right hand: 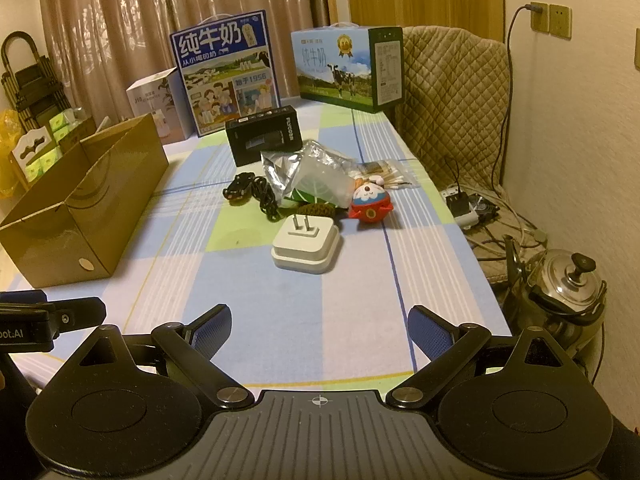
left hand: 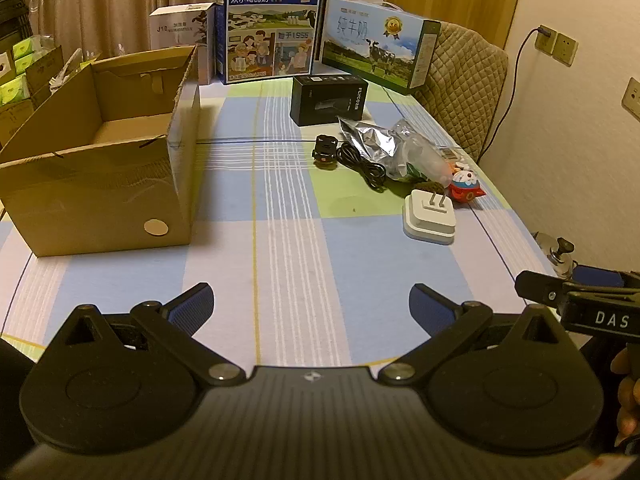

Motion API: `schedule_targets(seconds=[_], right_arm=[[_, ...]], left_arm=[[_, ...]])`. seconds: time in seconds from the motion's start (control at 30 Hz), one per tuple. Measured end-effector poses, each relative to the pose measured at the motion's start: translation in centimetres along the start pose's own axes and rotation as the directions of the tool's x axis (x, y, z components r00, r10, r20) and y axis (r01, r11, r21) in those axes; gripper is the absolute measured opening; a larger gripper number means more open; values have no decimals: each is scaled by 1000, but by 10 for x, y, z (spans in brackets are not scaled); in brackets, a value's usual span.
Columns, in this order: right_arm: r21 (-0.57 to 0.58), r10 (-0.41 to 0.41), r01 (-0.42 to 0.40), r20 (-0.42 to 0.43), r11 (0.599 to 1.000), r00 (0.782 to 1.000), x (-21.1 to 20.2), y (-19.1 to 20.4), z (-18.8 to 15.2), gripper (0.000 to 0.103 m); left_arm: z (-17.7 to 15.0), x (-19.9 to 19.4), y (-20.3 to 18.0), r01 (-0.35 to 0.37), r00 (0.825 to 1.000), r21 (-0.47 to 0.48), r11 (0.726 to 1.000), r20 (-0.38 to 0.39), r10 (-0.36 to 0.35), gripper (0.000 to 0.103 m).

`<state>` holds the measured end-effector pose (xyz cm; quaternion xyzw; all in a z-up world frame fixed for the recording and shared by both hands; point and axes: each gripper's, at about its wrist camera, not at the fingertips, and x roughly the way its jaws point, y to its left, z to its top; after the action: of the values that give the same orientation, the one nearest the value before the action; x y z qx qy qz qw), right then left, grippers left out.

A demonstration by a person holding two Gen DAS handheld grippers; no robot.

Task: Organize objects
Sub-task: 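Move the right gripper toward the white plug adapter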

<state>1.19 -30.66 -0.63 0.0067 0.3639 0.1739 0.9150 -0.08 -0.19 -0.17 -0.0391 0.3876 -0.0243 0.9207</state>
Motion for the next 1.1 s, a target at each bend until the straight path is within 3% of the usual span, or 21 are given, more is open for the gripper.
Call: schedule_targets(seconds=[0.47, 0.67, 0.87, 1.1], right_arm=[[30, 9, -8, -37, 1000, 999, 6, 0, 7, 93], [38, 15, -15, 5, 999, 1000, 9, 0, 30, 93], [25, -25, 24, 32, 999, 999, 45, 0, 45, 93], [24, -16, 16, 4, 1000, 1000, 92, -2, 48, 93]], left_arm=[[20, 8, 2, 59, 998, -5, 998, 7, -59, 102], [39, 29, 6, 75, 997, 3, 997, 12, -75, 102], [60, 61, 4, 57, 997, 50, 997, 50, -59, 102], [83, 113, 11, 71, 997, 59, 996, 36, -73, 102]])
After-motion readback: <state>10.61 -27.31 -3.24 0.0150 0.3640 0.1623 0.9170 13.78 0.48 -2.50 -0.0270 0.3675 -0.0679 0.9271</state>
